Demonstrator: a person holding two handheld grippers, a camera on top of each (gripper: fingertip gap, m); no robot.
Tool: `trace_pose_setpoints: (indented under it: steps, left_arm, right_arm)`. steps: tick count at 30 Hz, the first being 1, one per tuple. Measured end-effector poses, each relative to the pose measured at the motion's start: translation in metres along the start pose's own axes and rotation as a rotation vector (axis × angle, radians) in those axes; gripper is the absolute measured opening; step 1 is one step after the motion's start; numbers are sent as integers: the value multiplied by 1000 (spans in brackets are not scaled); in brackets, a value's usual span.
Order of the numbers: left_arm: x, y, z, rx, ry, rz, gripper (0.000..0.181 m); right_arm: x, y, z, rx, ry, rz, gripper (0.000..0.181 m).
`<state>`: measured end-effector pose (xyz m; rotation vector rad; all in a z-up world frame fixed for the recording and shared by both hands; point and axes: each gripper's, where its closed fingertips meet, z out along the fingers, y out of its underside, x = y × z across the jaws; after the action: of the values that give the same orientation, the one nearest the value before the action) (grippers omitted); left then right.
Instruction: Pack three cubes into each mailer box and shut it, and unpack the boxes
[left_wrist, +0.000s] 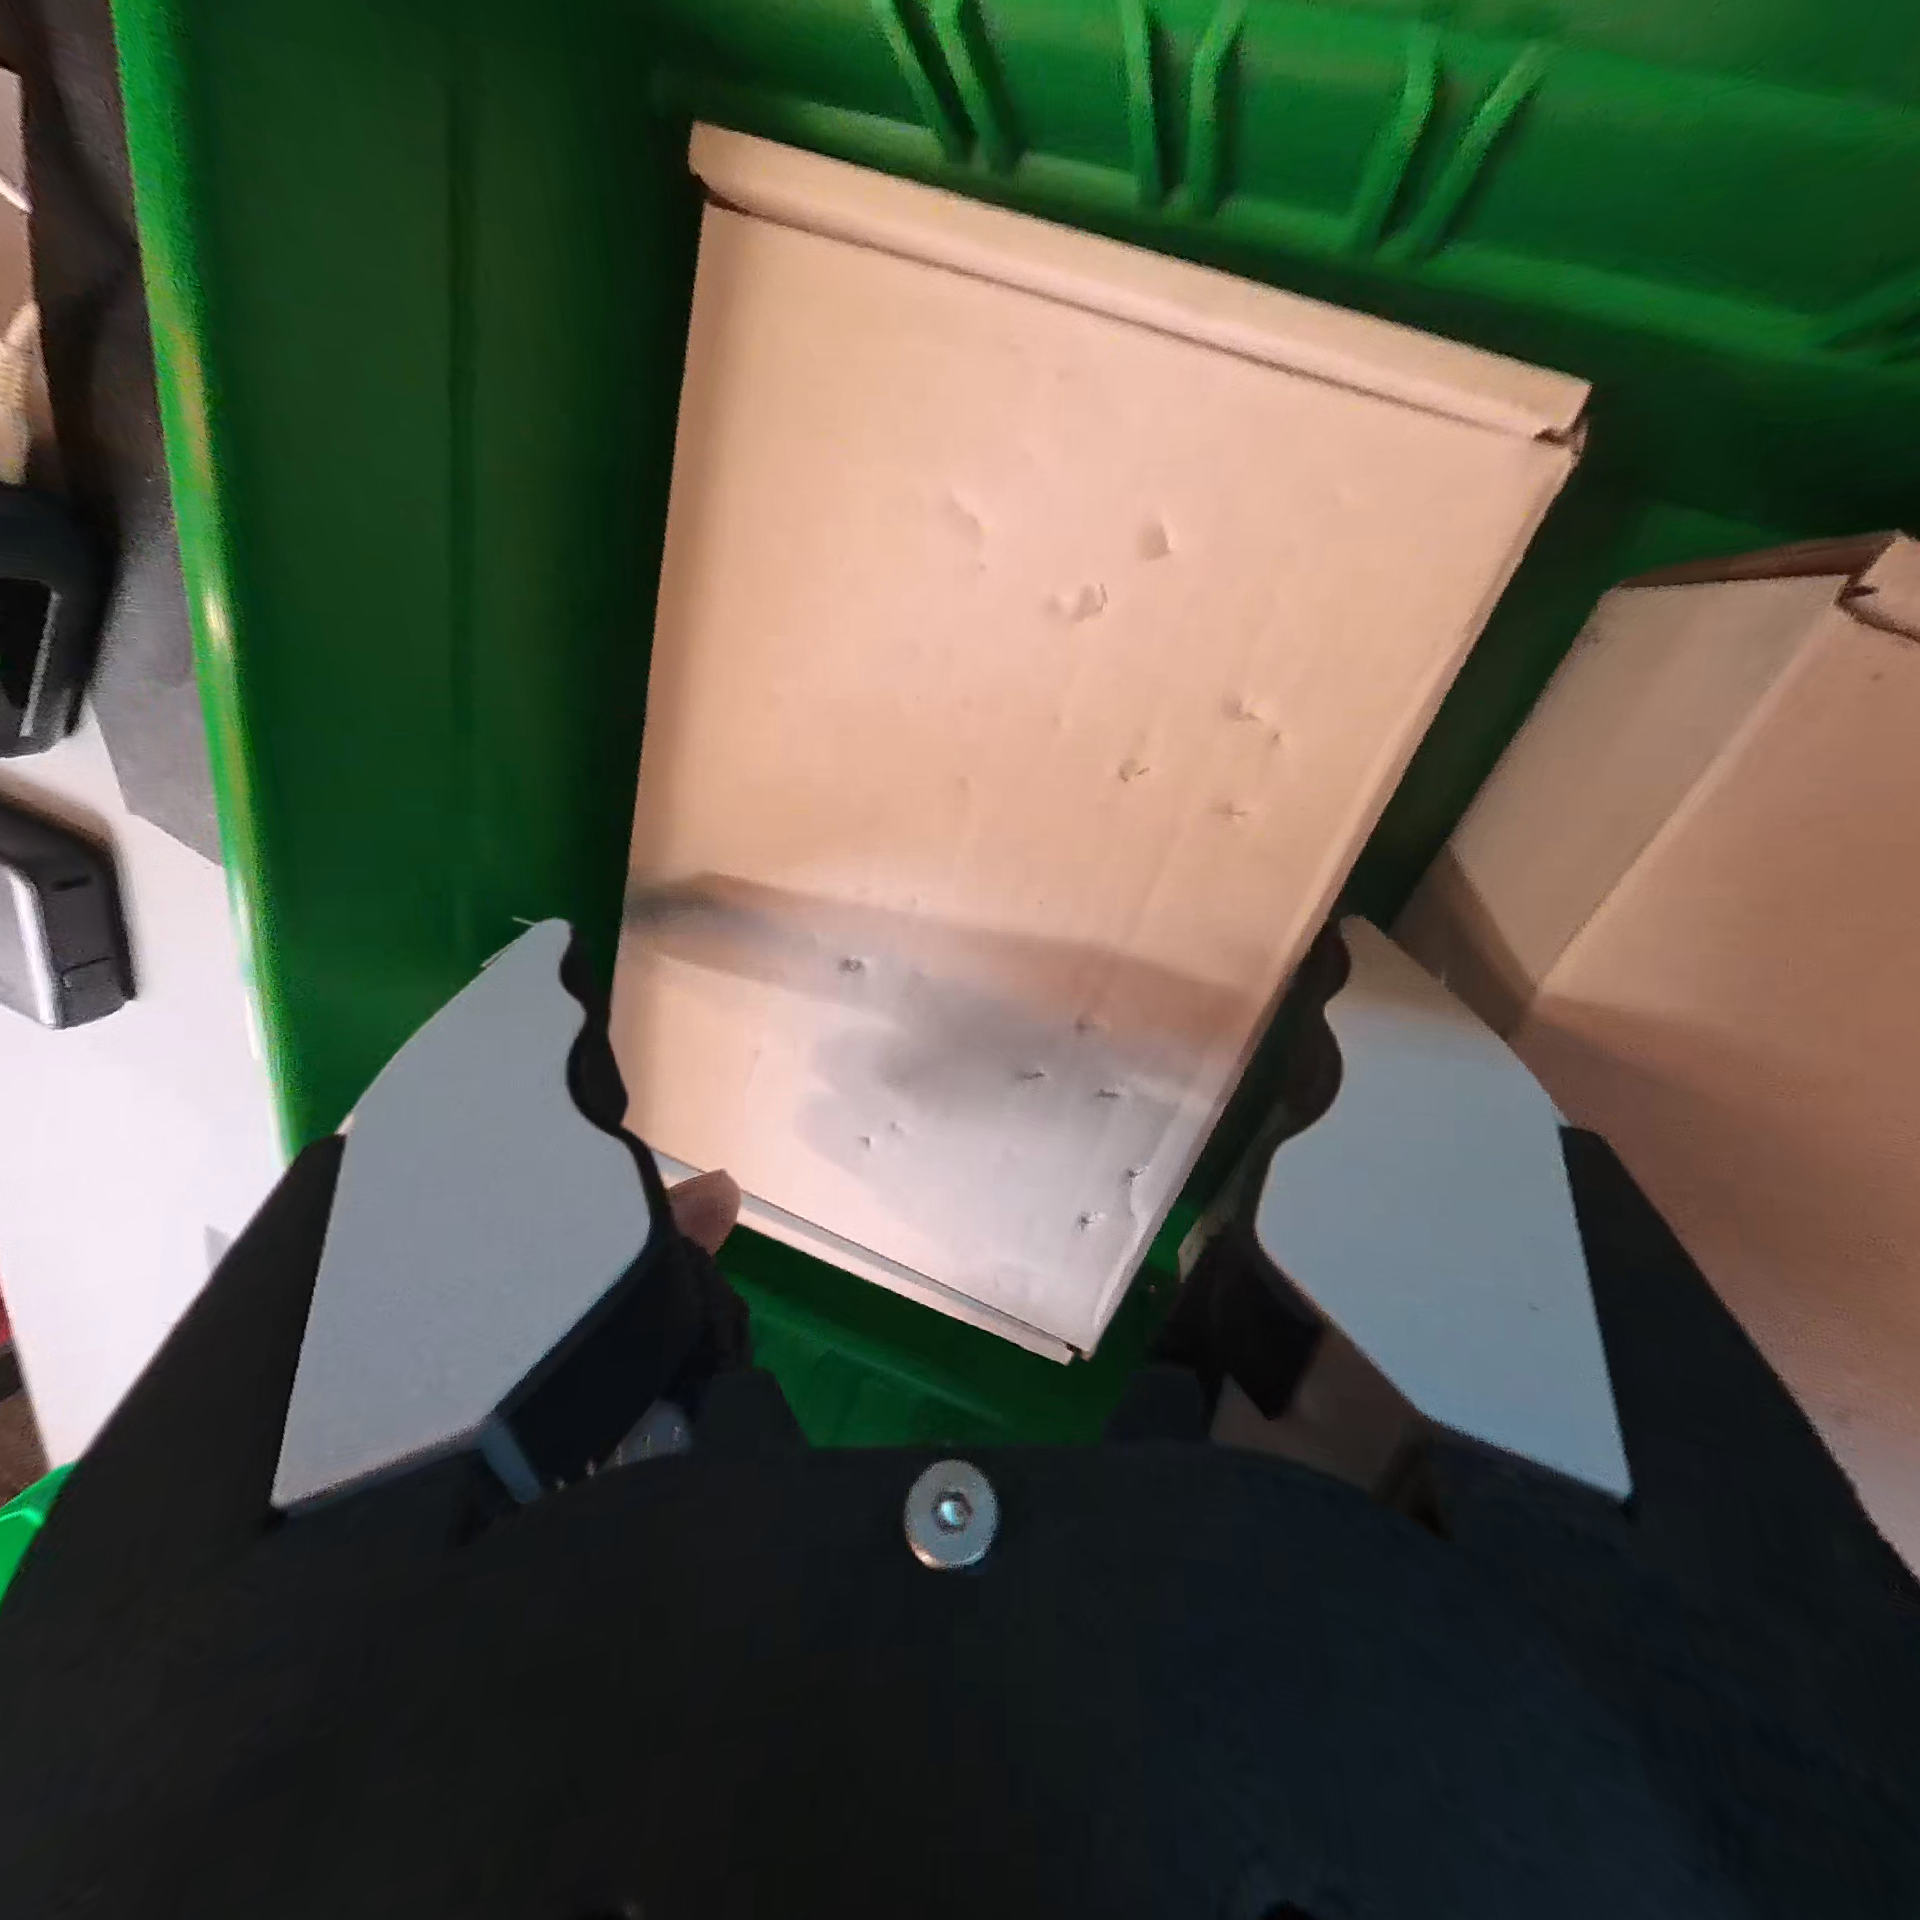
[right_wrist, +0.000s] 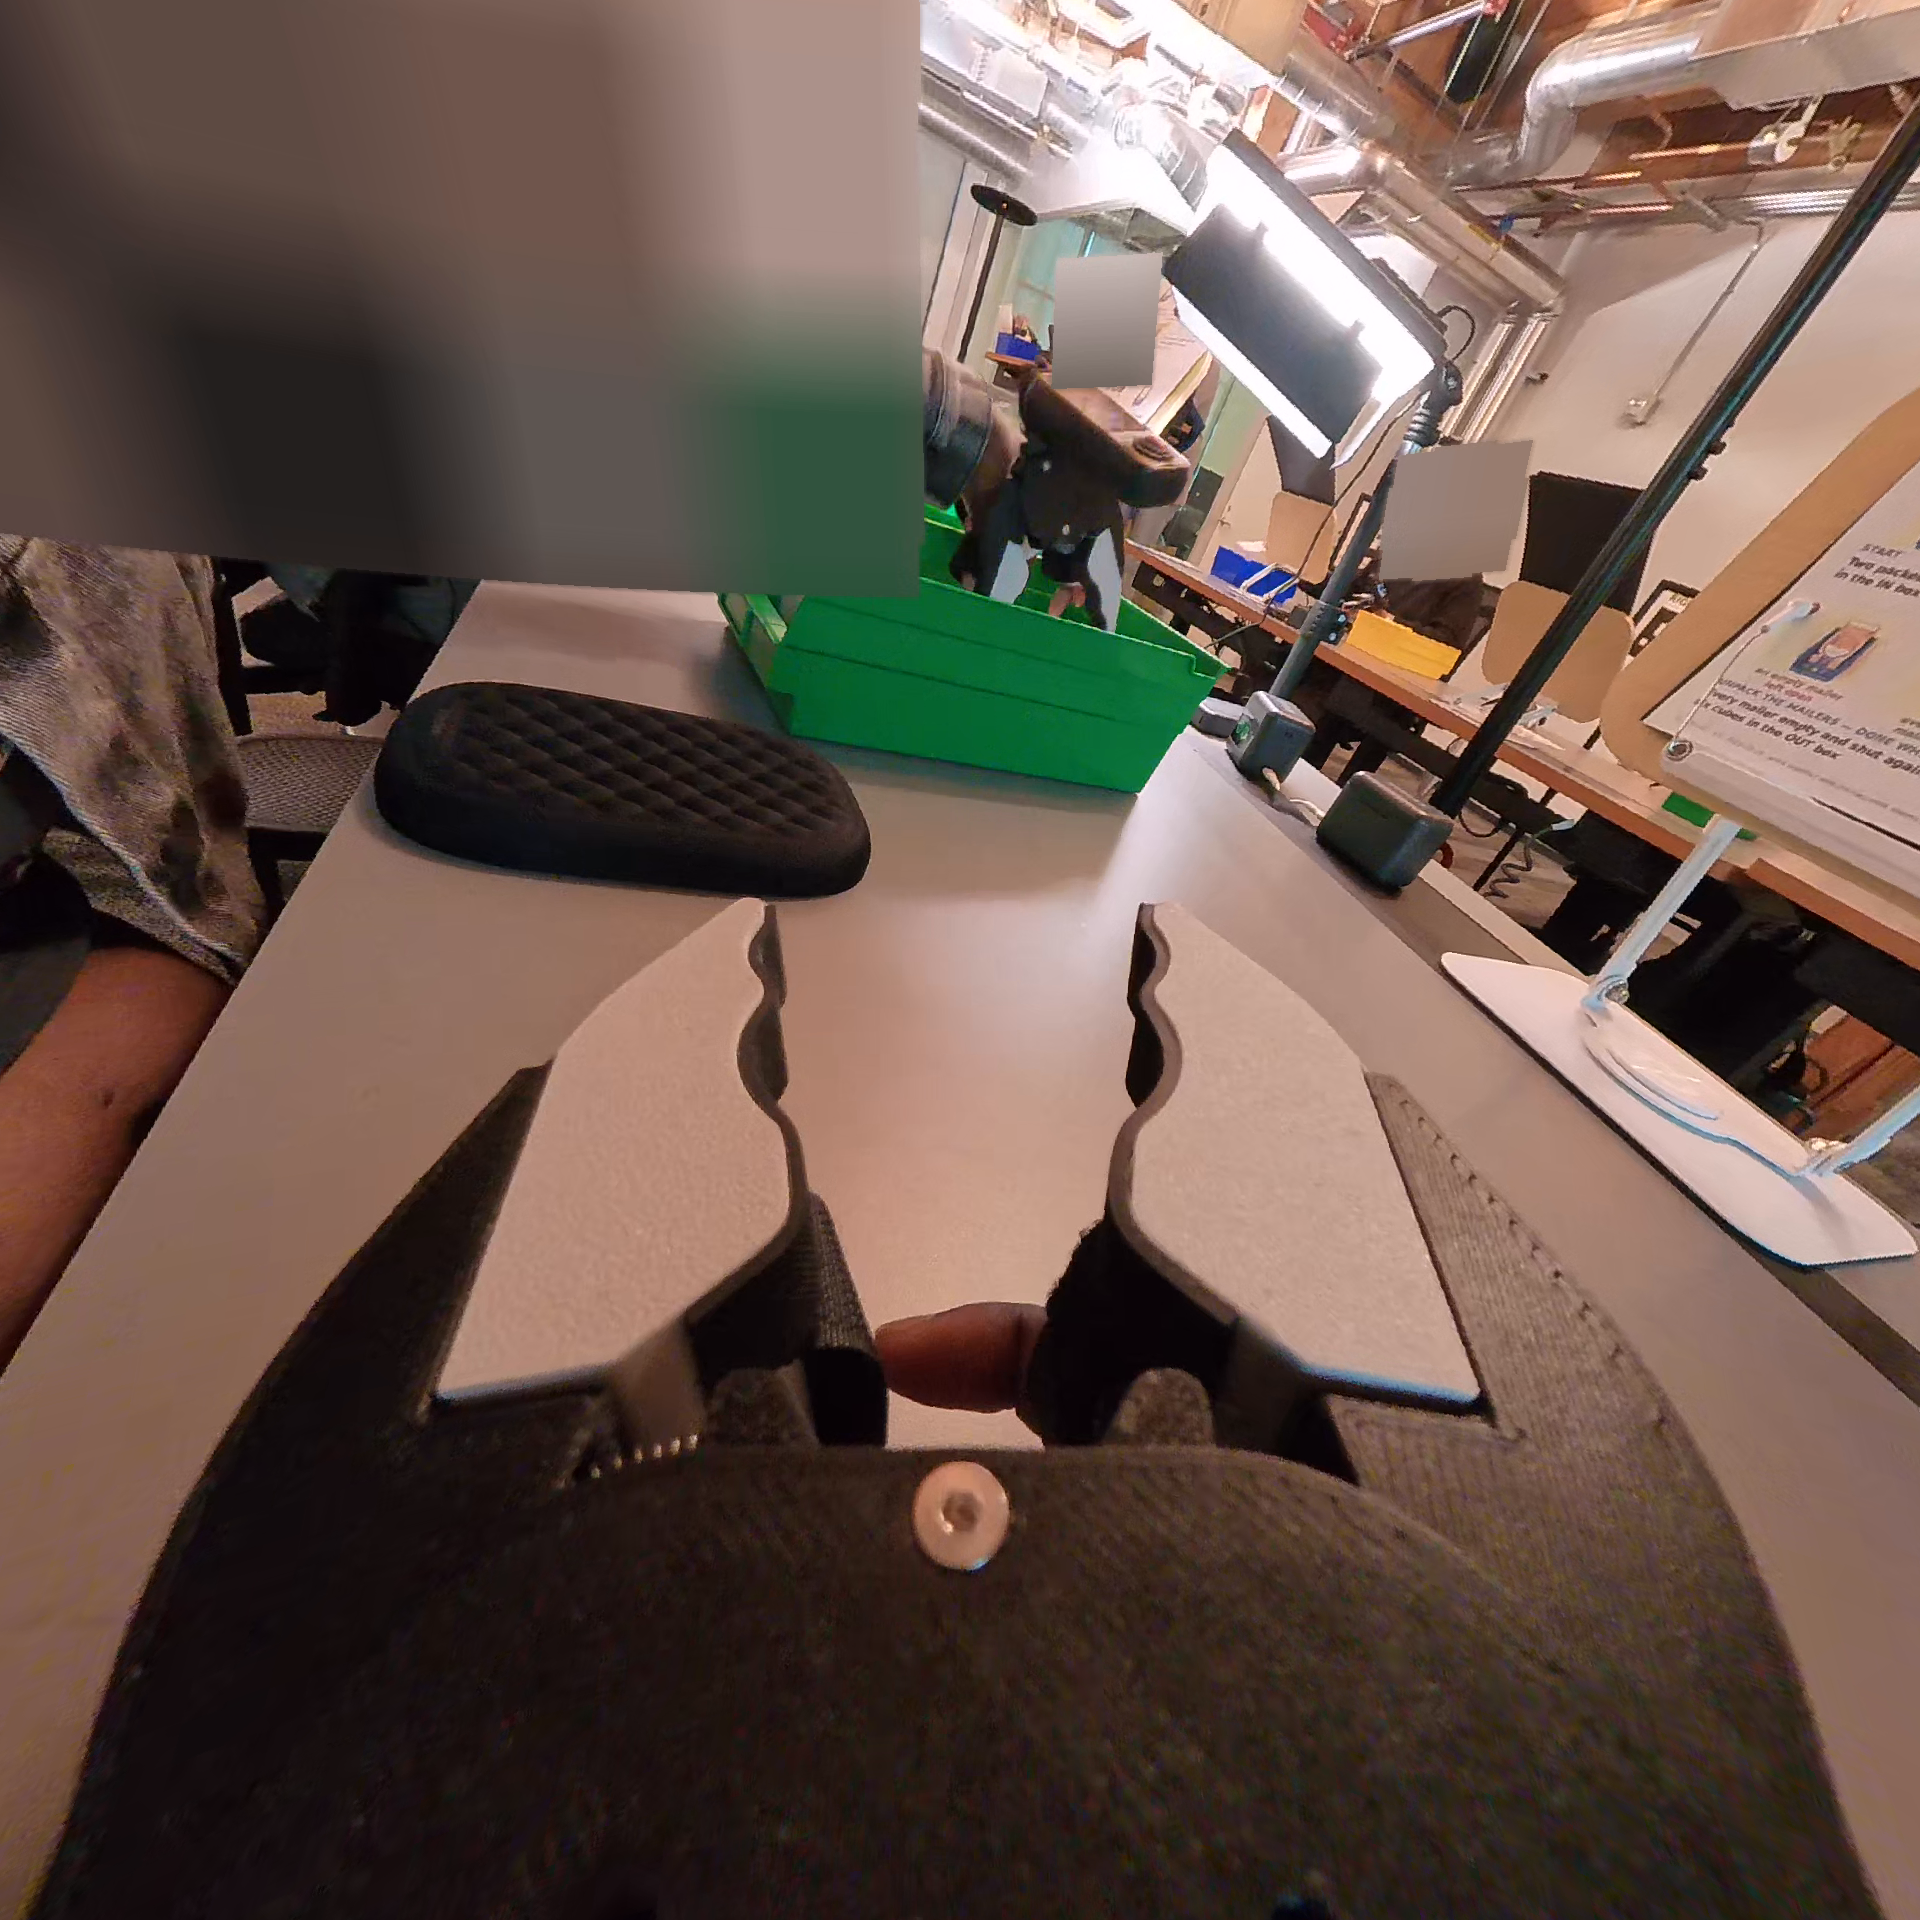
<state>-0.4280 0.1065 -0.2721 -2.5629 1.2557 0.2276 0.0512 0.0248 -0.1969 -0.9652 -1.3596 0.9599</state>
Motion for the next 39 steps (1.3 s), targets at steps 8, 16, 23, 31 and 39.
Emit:
trace_pose_setpoints:
  steps: [8,16,23,31,39]
  left_arm:
    - [-1,-2,6,-71,68,-2,129]
    - [10,1,-10,-192,222,-31,123]
    - [15,-2,-8,-211,239,-10,128]
    - [25,-3,10,-173,222,35,134]
    - [26,0,10,-211,204,67,134]
  right_arm:
    - [-2,1,1,-9,-6,-10,64]
    - [-1,1,0,-4,-4,-6,63]
    - [-2,1,0,-4,-8,-15,63]
    - [-2,1,1,-9,-8,-20,64]
    - [-2,2,1,-11,-7,-17,64]
